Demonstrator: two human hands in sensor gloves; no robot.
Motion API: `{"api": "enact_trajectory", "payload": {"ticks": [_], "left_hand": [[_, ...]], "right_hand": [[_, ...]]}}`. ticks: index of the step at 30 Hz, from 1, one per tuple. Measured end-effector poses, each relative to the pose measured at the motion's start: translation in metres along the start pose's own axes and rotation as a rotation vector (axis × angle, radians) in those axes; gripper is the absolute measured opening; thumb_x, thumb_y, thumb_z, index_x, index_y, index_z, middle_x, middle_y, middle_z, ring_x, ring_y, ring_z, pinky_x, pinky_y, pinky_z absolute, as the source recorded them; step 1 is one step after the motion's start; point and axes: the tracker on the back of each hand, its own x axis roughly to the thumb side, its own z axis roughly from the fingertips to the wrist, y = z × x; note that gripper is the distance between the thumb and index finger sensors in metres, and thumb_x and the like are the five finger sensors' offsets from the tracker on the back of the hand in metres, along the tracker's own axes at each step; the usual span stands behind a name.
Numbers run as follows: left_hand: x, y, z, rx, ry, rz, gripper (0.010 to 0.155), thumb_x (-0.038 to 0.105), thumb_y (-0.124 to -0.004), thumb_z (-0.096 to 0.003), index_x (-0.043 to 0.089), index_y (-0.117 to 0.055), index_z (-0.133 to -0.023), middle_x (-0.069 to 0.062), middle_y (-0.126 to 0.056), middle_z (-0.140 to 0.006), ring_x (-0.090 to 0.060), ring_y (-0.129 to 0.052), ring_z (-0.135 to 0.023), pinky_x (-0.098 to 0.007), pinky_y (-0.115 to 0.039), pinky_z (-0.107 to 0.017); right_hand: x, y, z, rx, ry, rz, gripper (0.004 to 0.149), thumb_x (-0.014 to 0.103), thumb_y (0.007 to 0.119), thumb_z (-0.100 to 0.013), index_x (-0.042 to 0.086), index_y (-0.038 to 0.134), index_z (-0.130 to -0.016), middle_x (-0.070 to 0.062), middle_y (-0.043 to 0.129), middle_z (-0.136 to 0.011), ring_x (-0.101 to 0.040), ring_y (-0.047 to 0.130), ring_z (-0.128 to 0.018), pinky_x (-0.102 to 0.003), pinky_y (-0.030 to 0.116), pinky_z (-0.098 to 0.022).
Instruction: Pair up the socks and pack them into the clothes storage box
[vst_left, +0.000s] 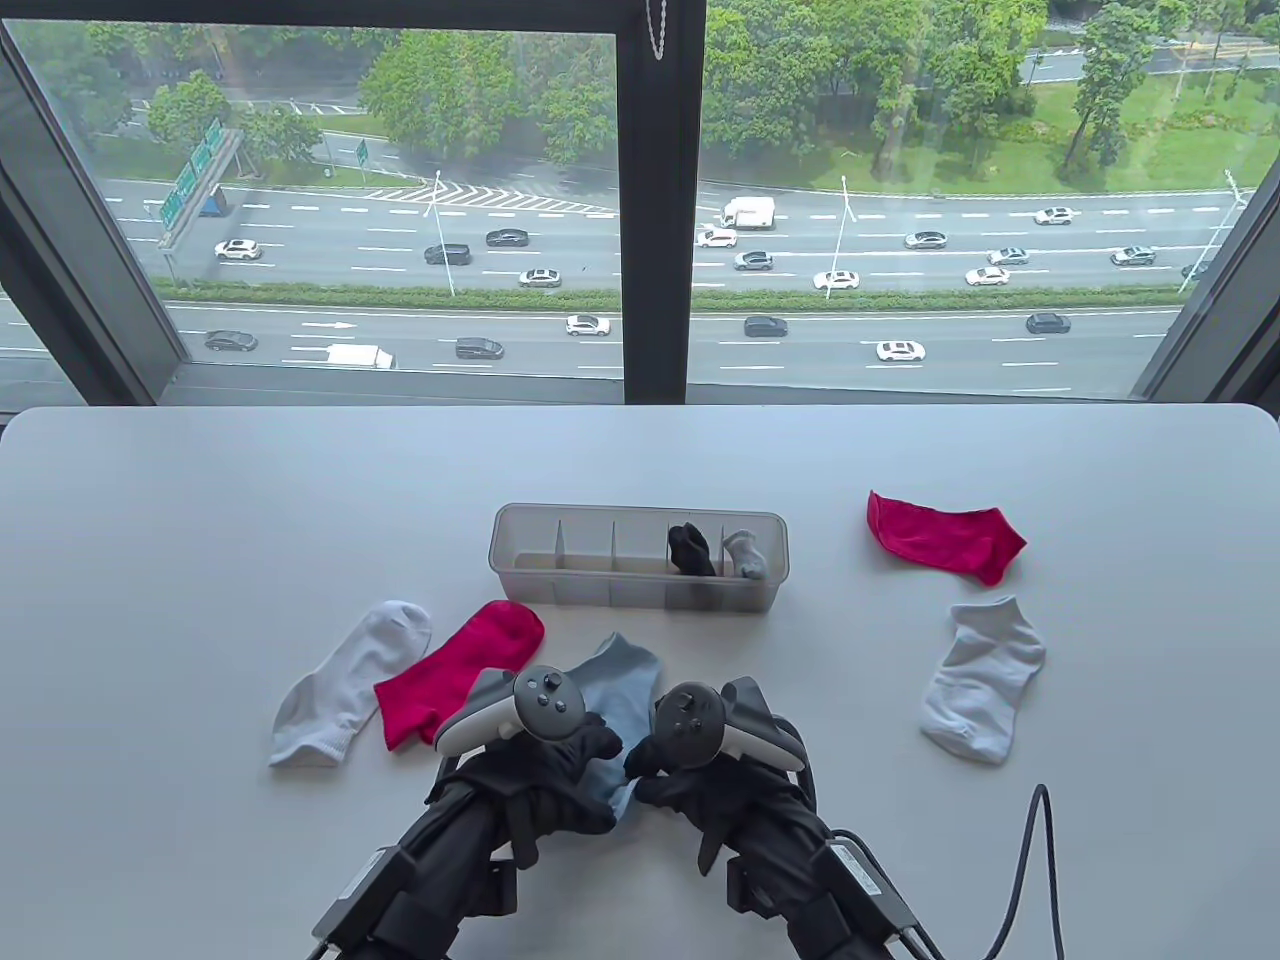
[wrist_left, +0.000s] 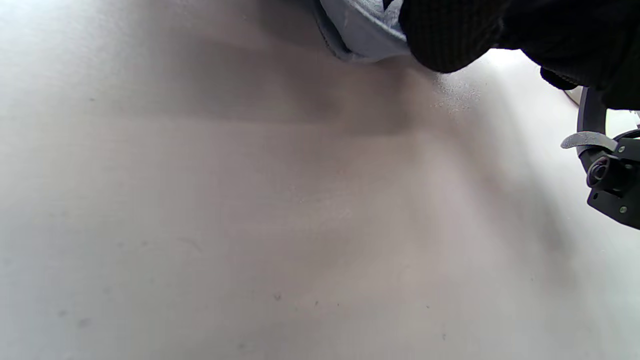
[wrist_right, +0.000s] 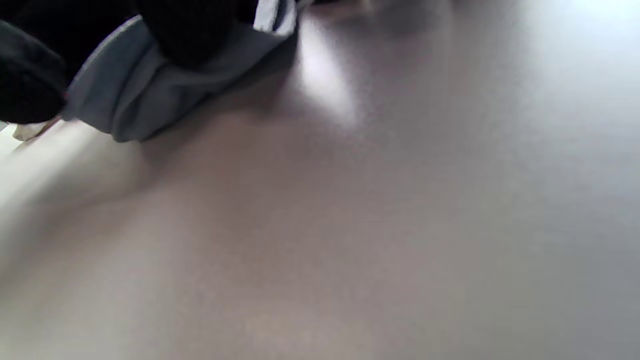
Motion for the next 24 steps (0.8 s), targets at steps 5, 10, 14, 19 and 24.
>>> {"api": "enact_trajectory", "payload": {"ticks": [5, 10, 14, 19, 24], "left_hand": [[0.003, -0.003, 0.0, 0.185, 0.015, -0.071, 0.047, 0.029, -0.067, -0.0591, 0.024, -0.049, -0.102, 0.002, -0.014, -0.118, -0.031, -0.005, -0.11, -0.066, -0.009, -0.073], [0.0, 0.0, -0.001, 0.186, -0.011, 0.041, 0.041, 0.023, -0.064, -0.0603, 0.017, -0.059, -0.1, 0.001, -0.018, -0.119, -0.033, -0.006, -0.109, -0.065, -0.007, -0.072], [-0.001, 0.001, -0.001, 0.175, -0.01, 0.054, 0.04, 0.026, -0.062, -0.0612, 0.017, -0.06, -0.1, 0.002, -0.018, -0.119, -0.033, -0.003, -0.109, -0.065, -0.006, -0.072], [0.002, -0.002, -0.001, 0.19, -0.004, 0.01, 0.071, 0.037, -0.069, -0.0583, 0.029, -0.014, -0.103, -0.007, -0.011, -0.118, -0.038, -0.002, -0.108, -0.068, -0.006, -0.071], [0.008, -0.003, 0.001, 0.321, 0.001, -0.053, 0.04, 0.028, -0.067, -0.0592, 0.017, -0.063, -0.098, -0.012, -0.029, -0.119, -0.047, -0.019, -0.11, -0.072, -0.018, -0.073]], "right_hand": [[-0.006, 0.002, 0.0, -0.025, 0.019, -0.195, 0.036, 0.035, 0.058, -0.063, 0.018, 0.068, -0.094, -0.024, 0.022, -0.117, -0.049, 0.01, -0.103, -0.068, 0.012, -0.07], [-0.008, 0.004, 0.0, 0.212, -0.058, -0.086, 0.08, 0.037, 0.074, -0.059, 0.03, 0.013, -0.111, -0.026, -0.006, -0.112, -0.048, -0.009, -0.096, -0.065, 0.002, -0.066], [-0.004, 0.006, -0.001, 0.036, -0.01, -0.312, 0.041, 0.039, 0.064, -0.061, 0.028, 0.057, -0.1, -0.028, 0.006, -0.115, -0.051, -0.004, -0.097, -0.068, 0.001, -0.062], [-0.009, 0.003, 0.0, -0.015, 0.02, -0.304, 0.036, 0.036, 0.058, -0.065, 0.015, 0.069, -0.092, -0.024, 0.018, -0.118, -0.047, 0.006, -0.1, -0.065, 0.007, -0.066], [-0.006, 0.004, 0.0, -0.039, 0.056, -0.357, 0.036, 0.033, 0.056, -0.066, 0.01, 0.072, -0.09, -0.024, 0.019, -0.117, -0.045, 0.005, -0.101, -0.064, 0.005, -0.066]]}}
